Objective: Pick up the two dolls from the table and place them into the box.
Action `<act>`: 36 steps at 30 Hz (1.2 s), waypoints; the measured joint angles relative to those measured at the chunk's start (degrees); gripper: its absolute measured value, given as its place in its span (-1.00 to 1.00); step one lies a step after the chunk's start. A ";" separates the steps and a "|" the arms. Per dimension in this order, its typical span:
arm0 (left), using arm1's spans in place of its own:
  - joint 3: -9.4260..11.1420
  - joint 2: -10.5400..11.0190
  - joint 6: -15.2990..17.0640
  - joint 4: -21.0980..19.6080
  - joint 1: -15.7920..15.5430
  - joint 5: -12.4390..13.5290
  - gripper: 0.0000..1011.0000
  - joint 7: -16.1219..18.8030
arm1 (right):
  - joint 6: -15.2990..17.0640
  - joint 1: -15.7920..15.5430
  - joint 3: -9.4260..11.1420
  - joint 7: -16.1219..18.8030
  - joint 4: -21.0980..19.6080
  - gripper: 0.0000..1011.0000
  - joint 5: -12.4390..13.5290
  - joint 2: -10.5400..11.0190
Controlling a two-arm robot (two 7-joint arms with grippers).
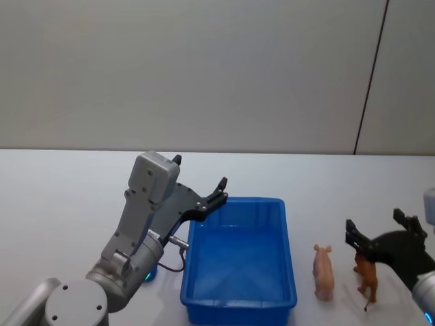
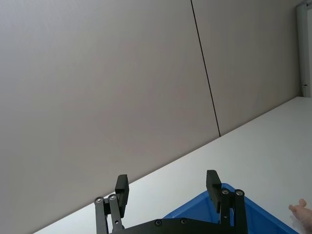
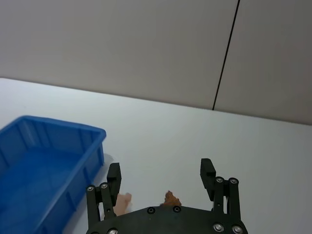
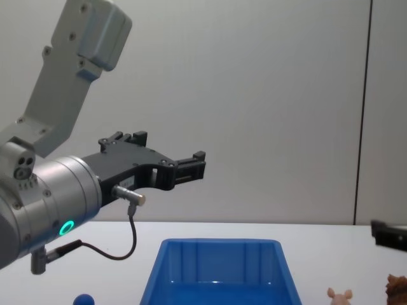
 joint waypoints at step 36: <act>0.00 0.00 0.00 0.00 0.00 0.00 0.98 0.00 | 8.82 1.91 -1.47 -6.44 9.06 0.98 -1.71 -4.88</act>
